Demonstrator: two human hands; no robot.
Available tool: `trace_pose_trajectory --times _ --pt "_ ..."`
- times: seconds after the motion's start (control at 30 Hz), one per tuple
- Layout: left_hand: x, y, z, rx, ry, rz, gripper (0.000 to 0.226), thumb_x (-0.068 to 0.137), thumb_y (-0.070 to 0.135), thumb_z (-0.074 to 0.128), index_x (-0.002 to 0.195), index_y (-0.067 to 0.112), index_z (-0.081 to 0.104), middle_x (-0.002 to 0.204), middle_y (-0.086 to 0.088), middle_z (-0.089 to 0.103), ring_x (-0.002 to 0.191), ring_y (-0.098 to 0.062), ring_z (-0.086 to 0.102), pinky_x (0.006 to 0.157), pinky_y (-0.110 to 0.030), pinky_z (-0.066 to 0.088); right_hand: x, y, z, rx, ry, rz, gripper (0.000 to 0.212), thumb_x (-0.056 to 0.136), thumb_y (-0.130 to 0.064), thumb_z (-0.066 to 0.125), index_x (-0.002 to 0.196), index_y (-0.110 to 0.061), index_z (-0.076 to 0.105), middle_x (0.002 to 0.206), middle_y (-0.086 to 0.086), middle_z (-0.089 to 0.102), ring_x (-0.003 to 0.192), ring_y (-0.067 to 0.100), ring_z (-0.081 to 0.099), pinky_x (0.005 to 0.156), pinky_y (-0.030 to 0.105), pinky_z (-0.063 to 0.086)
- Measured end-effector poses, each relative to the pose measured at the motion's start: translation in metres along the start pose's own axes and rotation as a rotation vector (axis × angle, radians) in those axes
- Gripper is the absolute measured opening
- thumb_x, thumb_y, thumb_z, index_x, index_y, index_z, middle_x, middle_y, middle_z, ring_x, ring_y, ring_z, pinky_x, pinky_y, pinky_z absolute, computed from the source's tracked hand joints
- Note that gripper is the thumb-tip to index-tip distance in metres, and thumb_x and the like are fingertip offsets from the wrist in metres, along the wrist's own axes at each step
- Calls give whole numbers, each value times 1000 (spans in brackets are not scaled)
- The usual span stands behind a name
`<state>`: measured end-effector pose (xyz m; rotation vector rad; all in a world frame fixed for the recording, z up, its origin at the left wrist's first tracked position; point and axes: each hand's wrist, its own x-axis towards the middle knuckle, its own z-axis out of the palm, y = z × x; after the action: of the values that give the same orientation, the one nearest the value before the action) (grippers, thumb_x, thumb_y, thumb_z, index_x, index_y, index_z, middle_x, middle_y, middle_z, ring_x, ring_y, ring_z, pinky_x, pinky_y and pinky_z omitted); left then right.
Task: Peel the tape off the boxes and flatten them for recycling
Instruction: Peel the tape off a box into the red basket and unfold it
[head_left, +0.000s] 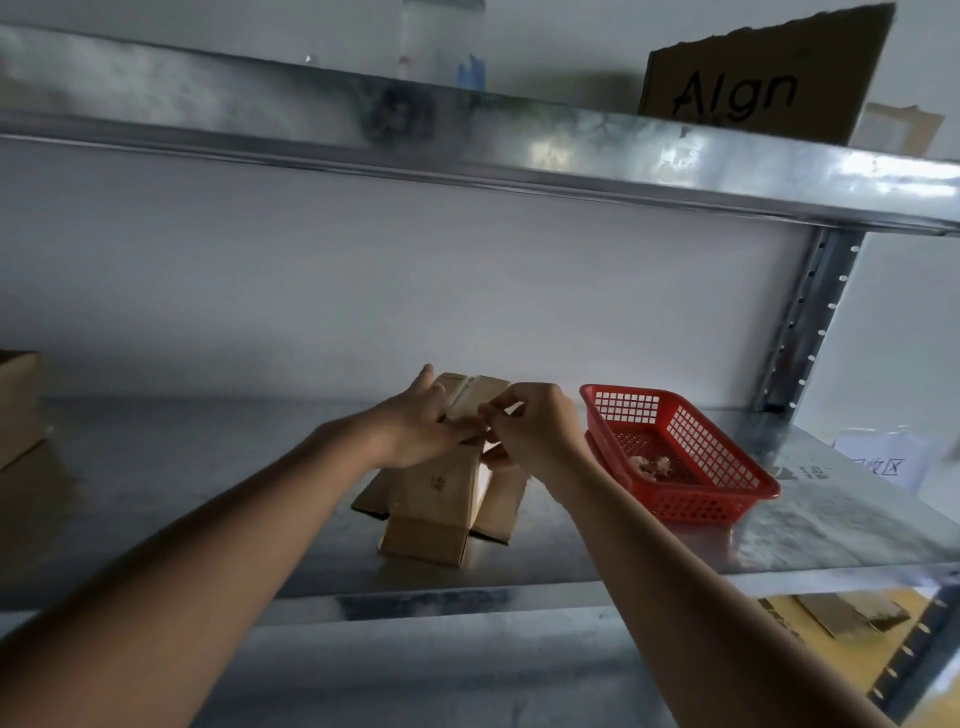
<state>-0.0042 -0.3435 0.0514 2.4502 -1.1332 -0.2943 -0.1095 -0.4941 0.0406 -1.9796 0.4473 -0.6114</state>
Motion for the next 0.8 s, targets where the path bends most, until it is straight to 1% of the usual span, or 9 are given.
trace_pose_trajectory --times 0.07,0.1,0.17,0.23,0.4,0.5,0.6,0.7,0.8 --pt "-6 -3 3 123 90 -28 98 78 94 31 129 12 50 159 -13 33 137 -31 42 105 -44 43 -1 -3 6 89 -28 45 8 95 -16 74 91 -10 70 65 7 75 56 29 75 59 46 65" --pt "-9 -5 4 161 113 -41 102 79 93 28 137 11 45 150 -13 41 130 -30 45 103 -45 44 -2 -3 9 121 -43 64 8 95 -16 73 93 -9 70 65 9 75 57 30 75 58 46 65" --pt "-13 -10 2 277 102 -35 108 81 88 23 156 11 28 155 -11 35 140 -30 34 110 -44 37 -3 -4 11 182 -57 106 7 97 -15 71 97 -8 68 66 12 75 59 31 75 58 45 65" --pt "-16 -12 -2 376 78 -2 99 89 82 24 161 14 19 159 -8 32 144 -30 28 112 -42 31 -3 -3 13 240 -21 138 7 99 -15 68 101 -8 67 67 12 75 60 29 76 57 42 64" --pt "-22 -5 -7 420 45 19 88 95 77 27 158 16 29 156 -6 39 140 -28 37 112 -41 31 1 -2 4 263 201 72 8 100 -16 66 106 -11 65 73 10 76 58 20 75 53 34 63" --pt "-23 8 -3 364 34 4 87 97 73 31 160 14 28 159 -6 37 143 -30 37 110 -42 35 -2 -2 0 231 179 34 10 100 -18 66 109 -12 64 80 11 76 59 18 75 54 31 62" --pt "-23 15 1 338 92 1 79 99 70 38 153 12 37 146 -8 47 127 -26 49 104 -41 46 -3 0 0 229 190 18 9 99 -19 68 106 -14 67 79 9 76 60 18 75 57 32 63" --pt "-27 14 0 340 69 4 85 100 68 41 161 11 24 157 -9 38 138 -30 42 111 -44 42 -2 2 -2 239 227 25 7 97 -20 72 101 -16 69 76 6 76 61 16 75 60 32 64" --pt "-29 9 -8 328 -14 -7 83 105 57 43 166 14 6 173 -4 10 157 -31 16 123 -43 24 0 4 0 266 260 26 4 95 -19 74 97 -17 71 76 4 76 62 14 75 58 28 63"
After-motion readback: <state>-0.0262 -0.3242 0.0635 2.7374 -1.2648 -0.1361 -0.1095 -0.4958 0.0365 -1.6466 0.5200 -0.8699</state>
